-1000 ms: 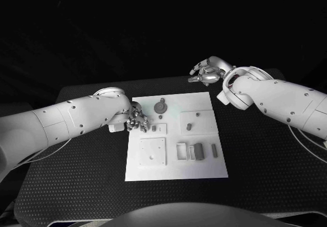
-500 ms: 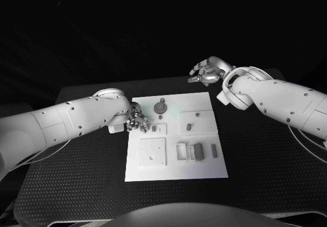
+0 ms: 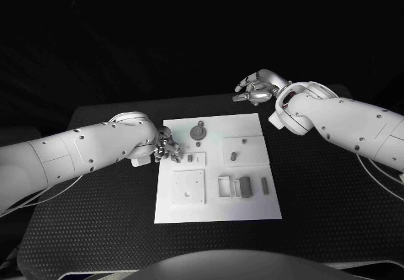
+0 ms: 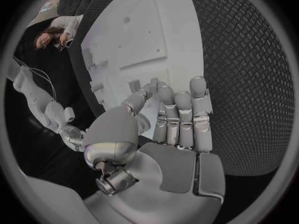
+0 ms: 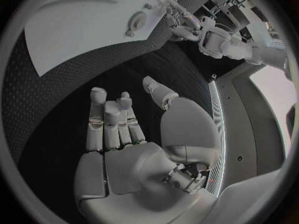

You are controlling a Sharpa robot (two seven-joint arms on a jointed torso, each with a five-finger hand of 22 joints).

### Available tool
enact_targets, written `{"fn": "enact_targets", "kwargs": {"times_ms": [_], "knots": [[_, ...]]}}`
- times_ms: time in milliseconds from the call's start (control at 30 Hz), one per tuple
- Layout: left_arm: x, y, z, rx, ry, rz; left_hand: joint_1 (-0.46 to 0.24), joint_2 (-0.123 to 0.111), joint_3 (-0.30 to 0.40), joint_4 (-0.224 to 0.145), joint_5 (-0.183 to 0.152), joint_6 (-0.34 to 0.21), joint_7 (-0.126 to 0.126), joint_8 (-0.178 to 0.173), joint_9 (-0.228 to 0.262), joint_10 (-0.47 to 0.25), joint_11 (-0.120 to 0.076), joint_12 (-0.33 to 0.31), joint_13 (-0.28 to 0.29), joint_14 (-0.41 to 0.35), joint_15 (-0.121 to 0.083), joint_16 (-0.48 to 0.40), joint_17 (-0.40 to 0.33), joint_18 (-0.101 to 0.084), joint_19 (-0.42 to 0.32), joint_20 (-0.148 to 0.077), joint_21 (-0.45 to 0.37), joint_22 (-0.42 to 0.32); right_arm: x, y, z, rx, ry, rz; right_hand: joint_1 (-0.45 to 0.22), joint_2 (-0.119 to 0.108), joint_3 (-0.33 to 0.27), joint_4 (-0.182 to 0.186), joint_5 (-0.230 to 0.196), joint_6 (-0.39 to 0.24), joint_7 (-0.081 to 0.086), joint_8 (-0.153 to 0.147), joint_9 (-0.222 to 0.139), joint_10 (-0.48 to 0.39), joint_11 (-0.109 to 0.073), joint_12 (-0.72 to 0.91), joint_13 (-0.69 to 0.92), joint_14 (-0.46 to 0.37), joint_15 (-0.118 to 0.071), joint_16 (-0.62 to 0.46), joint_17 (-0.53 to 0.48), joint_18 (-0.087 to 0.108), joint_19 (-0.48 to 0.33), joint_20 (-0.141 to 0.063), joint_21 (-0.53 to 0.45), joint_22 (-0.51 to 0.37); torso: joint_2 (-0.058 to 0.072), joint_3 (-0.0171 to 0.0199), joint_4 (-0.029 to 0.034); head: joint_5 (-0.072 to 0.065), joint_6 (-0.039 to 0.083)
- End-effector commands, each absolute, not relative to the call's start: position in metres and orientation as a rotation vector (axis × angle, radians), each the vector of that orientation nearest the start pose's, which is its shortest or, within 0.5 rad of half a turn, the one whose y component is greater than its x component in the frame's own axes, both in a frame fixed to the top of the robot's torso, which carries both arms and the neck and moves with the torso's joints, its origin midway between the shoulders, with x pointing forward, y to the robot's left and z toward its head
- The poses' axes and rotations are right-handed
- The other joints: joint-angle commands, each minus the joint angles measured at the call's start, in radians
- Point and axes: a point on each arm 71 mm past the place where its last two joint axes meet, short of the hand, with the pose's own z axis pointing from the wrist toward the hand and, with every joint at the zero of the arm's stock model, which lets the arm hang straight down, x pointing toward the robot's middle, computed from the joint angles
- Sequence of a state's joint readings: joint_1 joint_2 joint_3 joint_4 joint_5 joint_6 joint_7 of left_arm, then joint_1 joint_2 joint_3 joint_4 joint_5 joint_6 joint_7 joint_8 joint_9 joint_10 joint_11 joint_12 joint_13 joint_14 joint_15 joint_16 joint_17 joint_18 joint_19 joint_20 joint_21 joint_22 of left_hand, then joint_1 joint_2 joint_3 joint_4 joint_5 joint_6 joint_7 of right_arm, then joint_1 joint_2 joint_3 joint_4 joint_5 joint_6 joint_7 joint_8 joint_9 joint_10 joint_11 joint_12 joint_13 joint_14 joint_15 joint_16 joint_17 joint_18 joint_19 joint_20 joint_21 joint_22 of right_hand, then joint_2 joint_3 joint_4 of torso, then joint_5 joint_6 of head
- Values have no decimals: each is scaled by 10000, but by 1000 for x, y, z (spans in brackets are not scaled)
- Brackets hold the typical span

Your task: Assemble the parts on the task board

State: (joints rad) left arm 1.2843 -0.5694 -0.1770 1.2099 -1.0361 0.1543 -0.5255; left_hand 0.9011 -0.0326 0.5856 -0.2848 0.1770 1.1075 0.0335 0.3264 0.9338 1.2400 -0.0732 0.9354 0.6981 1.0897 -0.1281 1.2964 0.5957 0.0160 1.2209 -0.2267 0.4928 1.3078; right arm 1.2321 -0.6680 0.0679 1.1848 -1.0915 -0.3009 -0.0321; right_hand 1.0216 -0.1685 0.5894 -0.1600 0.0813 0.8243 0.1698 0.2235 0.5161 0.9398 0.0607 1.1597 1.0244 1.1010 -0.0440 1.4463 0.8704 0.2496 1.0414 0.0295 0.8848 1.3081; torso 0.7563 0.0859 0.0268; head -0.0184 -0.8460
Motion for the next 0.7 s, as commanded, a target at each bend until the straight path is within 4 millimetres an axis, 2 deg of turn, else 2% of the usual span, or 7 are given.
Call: {"fn": "enact_targets", "kwargs": {"times_ms": [33,700], "knots": [[524,172,-245,-1536,23373,-2789,612,539,4,-38,46,72,-28,18,21,28,-48,43,17,112,-11,53,12,196,73,18,54,197,562,-216,-154,2584,16200,7646,-115,-10,-5,51,-26,8,43,6,-14,-80,13,59,-15,-85,-13,-34,-13,122,-22,-42,-64,171,4,-2,1,0,-4],[522,165,-245,-1517,23489,-2993,601,538,-25,-26,71,89,-33,16,34,44,-54,45,18,126,-14,56,19,195,86,17,64,196,562,-216,-154,2583,16207,7646,-119,-10,-5,54,-26,8,43,9,-15,-82,13,61,-18,-84,-13,-35,-15,122,-21,-41,-66,172,1,15,-11,4,-18]]}}
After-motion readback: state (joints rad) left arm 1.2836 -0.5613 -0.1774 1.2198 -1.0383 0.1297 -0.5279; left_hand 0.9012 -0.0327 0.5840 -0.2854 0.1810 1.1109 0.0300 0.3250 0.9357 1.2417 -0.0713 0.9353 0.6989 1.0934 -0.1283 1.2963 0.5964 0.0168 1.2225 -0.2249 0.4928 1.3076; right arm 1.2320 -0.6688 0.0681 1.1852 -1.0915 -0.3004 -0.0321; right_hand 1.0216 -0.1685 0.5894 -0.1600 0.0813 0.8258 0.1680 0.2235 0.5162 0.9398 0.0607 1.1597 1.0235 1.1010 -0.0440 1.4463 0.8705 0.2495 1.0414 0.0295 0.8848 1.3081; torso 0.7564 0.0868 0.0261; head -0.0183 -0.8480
